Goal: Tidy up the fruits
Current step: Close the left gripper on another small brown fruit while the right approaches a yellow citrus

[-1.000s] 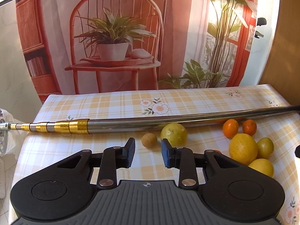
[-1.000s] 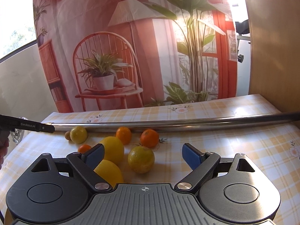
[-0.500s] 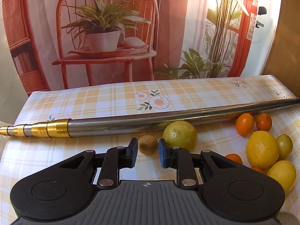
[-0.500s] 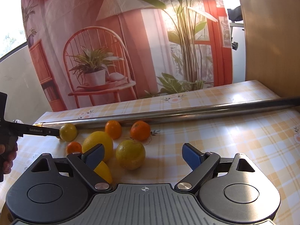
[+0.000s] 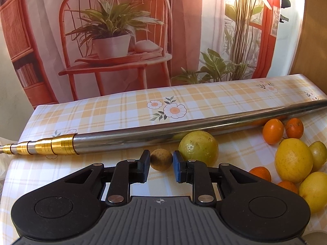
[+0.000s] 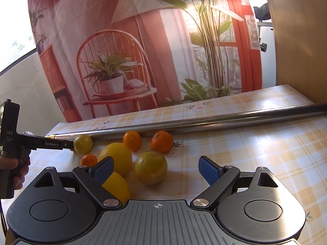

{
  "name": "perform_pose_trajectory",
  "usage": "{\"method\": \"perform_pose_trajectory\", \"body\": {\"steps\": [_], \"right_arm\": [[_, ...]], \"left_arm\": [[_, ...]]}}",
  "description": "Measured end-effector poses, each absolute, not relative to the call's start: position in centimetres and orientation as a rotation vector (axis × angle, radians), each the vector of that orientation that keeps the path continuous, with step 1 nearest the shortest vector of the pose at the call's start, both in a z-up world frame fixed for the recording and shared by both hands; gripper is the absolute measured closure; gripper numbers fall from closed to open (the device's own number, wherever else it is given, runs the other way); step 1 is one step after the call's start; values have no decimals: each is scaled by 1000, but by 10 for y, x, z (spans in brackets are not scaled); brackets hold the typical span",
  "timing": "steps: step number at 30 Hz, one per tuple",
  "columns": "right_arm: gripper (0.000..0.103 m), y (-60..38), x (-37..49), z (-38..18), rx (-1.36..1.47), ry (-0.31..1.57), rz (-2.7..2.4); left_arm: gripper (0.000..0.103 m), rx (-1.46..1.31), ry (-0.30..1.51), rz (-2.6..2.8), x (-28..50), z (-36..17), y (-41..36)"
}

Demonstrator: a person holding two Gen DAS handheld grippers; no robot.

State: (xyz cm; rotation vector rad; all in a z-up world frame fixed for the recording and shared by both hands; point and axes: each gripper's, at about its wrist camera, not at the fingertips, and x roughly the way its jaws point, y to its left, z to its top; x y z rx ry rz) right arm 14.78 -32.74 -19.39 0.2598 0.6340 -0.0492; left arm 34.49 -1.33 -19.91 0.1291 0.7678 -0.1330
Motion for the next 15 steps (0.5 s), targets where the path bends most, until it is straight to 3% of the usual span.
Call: {"method": "perform_pose_trajectory", "body": {"steps": [15], "right_arm": [[15,-333,151,-202,270,619,-47]], "left_arm": [[77,41,805,-117,354,-204,-1]]}}
